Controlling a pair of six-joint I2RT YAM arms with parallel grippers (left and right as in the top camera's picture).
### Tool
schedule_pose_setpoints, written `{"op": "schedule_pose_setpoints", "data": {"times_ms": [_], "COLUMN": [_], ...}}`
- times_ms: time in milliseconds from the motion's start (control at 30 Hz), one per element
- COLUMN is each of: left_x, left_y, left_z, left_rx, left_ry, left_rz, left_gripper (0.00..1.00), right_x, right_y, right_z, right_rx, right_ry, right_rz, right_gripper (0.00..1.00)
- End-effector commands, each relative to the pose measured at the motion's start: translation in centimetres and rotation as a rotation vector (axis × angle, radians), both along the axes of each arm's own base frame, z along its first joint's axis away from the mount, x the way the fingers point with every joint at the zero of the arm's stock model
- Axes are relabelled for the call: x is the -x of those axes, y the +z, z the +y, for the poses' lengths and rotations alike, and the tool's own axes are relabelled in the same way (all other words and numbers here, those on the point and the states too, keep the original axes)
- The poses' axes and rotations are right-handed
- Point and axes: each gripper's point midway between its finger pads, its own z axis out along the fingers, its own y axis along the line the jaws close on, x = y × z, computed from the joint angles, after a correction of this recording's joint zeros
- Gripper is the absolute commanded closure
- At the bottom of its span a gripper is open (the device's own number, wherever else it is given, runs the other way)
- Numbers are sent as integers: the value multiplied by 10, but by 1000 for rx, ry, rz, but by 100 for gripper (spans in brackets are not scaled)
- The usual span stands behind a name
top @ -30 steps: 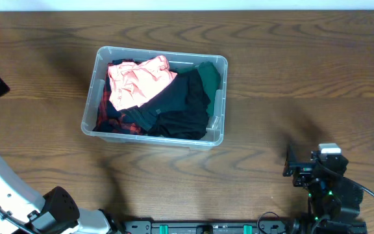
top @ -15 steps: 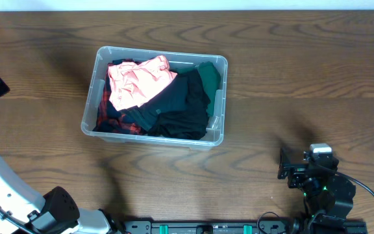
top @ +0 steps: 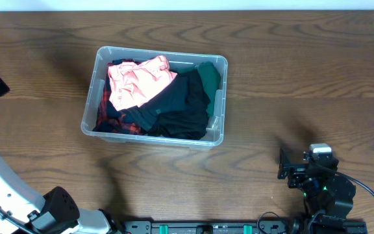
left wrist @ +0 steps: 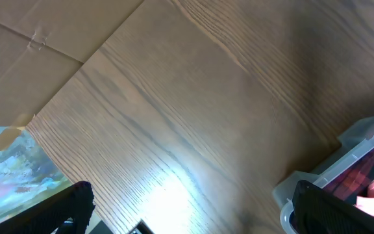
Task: Pack container
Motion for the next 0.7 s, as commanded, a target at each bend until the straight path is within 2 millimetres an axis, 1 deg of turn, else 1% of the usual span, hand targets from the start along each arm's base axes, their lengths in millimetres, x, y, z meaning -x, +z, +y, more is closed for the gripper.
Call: {"op": "schedule_pose_setpoints", "data": {"times_ms": [0,467,567,667], "left_x": [2,3,5,16], "left_y": [2,2,11,33], "left_z": [2,3,-4,-20], "left_rx": [-3,-4,-19,-58], "left_ry": [19,24,8,-14], "left_rz": [-8,-8,-31,-92], "left_gripper": [2,2,2,2], "right_x": [0,0,0,0], "right_y": [1,1,1,1], "right_z": [2,2,2,2], "right_rx": [-5,-5,-5,-5], "right_ry": [12,12,12,12], "right_rz": [-6,-6,-6,-6], "right_gripper": [1,1,1,1]}}
